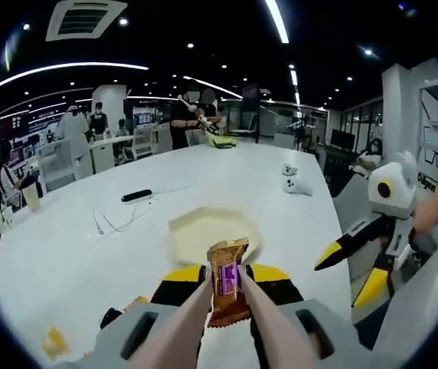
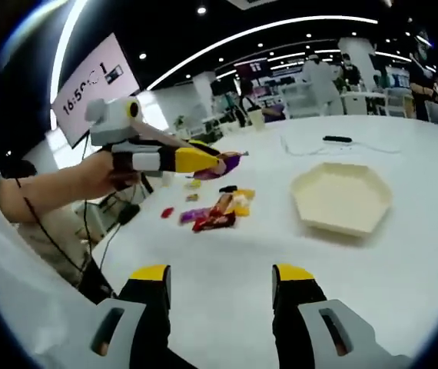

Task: Place the target food into the container with the food tongs after gripping and lifting it, then release it inside without dropping or visibly crushing the food.

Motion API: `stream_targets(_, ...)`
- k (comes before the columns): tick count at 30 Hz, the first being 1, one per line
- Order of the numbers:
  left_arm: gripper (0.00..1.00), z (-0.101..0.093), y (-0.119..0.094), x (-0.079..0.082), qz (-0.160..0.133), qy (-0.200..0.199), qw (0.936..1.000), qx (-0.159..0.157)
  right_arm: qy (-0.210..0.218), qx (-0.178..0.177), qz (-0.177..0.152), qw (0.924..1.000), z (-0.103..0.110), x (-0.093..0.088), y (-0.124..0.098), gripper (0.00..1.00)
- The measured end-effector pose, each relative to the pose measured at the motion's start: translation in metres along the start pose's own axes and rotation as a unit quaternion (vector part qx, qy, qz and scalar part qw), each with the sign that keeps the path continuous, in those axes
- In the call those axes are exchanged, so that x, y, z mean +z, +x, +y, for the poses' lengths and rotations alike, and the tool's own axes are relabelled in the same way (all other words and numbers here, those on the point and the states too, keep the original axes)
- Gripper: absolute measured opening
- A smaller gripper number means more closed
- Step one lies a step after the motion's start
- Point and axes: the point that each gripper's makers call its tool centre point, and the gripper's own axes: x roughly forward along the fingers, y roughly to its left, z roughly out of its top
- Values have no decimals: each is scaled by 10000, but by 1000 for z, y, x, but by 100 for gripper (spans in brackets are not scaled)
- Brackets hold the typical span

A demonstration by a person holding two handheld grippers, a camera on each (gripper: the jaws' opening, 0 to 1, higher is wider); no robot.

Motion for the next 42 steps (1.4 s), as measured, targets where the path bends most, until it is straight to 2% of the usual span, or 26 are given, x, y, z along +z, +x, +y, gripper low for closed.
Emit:
stream_targets(5, 19, -7, 13, 2, 61, -11, 9999, -145, 220, -46, -236, 9995, -3, 7, -2, 54)
stream_targets(10, 19, -13, 22, 3, 119, 25, 9996, -251, 198, -16, -212, 9996, -3, 5, 2, 54)
stream_targets(17, 19, -10, 32, 8, 148, 9, 9996, -244, 166, -63, -356, 9992, -4, 10, -4, 54)
stream_targets(22, 19, -10, 46, 15, 169, 45, 9994, -293, 340, -234, -485, 9980, -12, 10, -12, 54)
stream_targets(29, 19, -7, 61, 28, 181, 74, 9993, -304, 322, -326, -511, 9976, -19, 11, -17, 53)
stream_targets(42, 19, 2, 89, 40, 271, 174, 9991, -280, 454, -427, -578, 9964, -34, 10, -23, 53)
